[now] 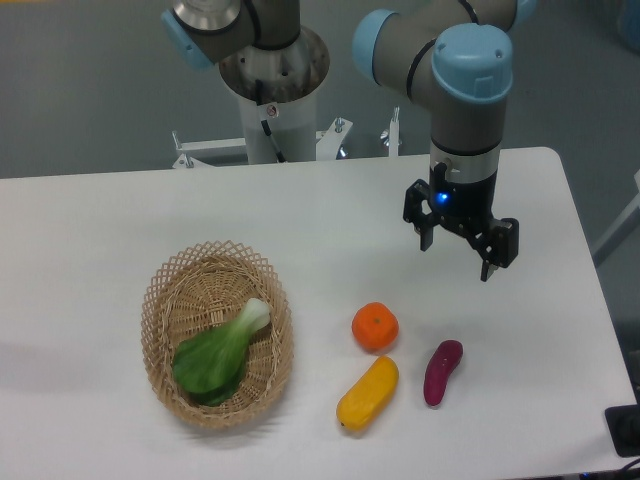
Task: Pick up the green vegetable from the basket
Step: 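Move the open gripper over the basket above the green bok choy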
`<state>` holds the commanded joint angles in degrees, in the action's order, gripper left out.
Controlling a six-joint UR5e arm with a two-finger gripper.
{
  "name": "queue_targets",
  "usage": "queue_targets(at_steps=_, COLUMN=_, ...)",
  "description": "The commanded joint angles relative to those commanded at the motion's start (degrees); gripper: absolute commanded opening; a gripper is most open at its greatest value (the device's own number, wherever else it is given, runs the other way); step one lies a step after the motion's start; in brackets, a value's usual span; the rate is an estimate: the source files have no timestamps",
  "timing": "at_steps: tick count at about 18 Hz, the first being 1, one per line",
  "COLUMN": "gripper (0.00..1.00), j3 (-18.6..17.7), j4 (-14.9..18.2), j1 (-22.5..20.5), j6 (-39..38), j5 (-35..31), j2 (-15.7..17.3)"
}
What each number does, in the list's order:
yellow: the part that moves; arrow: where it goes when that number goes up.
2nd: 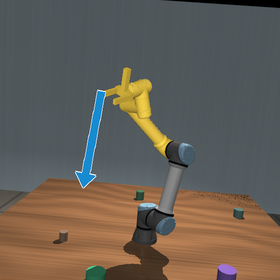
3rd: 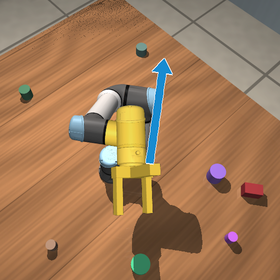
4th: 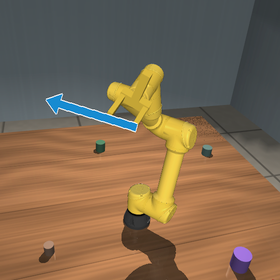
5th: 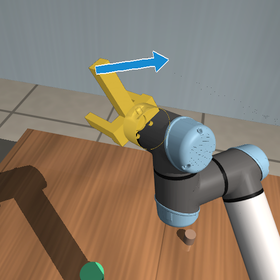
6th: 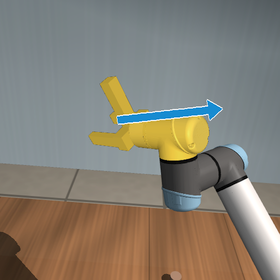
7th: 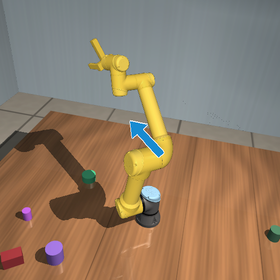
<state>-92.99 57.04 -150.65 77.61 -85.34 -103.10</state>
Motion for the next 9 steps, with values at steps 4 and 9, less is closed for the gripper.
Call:
queue_targets(at_steps=4, gripper=1.00, j3=-0.09, j4=0.00, j1=0.26, j6=-1.40, j5=0.09, j2=0.35)
queue_targets(at_steps=9, gripper=1.00, j3=-0.26, j4=0.00, j1=3.24, j6=-9.47, j5=0.09, j2=0.70)
